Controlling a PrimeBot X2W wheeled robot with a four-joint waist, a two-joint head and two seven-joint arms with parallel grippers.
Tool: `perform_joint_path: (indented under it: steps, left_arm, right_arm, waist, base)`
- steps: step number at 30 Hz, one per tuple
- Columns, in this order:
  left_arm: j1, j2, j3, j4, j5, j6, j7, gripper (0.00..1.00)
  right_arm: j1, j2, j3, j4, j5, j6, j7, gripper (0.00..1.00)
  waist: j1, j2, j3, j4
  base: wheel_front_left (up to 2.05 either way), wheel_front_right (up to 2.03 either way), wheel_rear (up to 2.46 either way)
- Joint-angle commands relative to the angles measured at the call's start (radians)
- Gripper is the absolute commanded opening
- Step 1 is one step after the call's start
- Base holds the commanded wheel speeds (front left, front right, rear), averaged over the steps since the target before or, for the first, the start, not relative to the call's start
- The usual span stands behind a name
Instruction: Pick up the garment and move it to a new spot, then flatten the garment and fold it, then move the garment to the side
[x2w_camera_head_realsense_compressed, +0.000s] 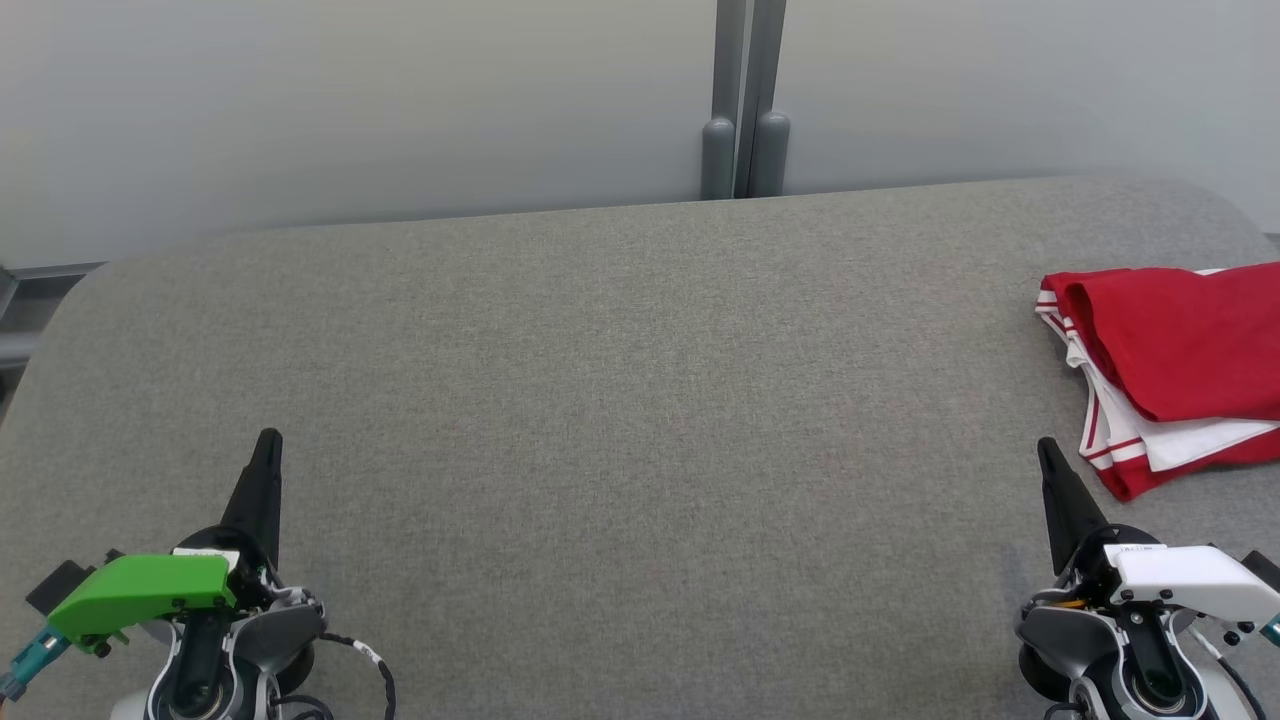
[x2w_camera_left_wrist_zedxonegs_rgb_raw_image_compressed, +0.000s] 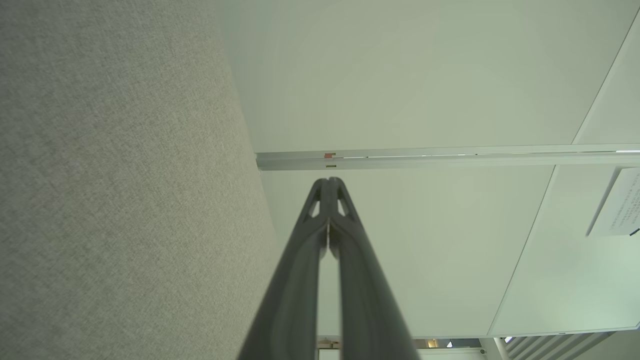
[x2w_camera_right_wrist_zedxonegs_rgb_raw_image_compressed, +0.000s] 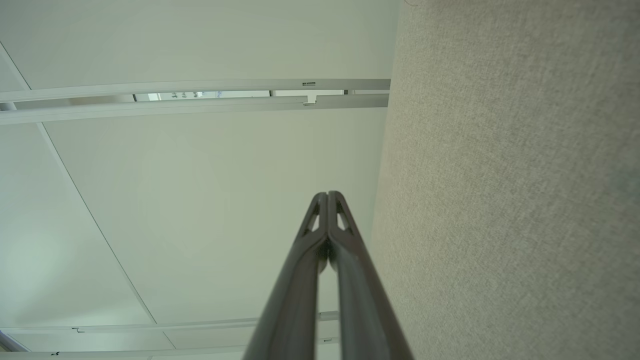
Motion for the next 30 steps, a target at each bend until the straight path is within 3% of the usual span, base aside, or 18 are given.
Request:
perform_joint_path:
  steps: [1, 30]
  left_arm:
    - [-0.014, 0.000, 0.001, -0.001, -0.010, -0.006, -0.001, 0.00]
    - [-0.014, 0.000, 0.001, -0.001, -0.010, -0.005, -0.001, 0.00]
  right_arm:
    - [-0.009, -0.005, -0.001, -0.004, 0.003, 0.000, 0.004, 0.00]
    - [-0.009, -0.005, -0.001, -0.004, 0.003, 0.000, 0.004, 0.00]
  waist:
    - [0.0000, 0.0000, 0.000, 0.000]
    - [0.0000, 0.0000, 0.000, 0.000]
  base:
    - [0.00, 0.00, 0.00]
    - [0.00, 0.00, 0.00]
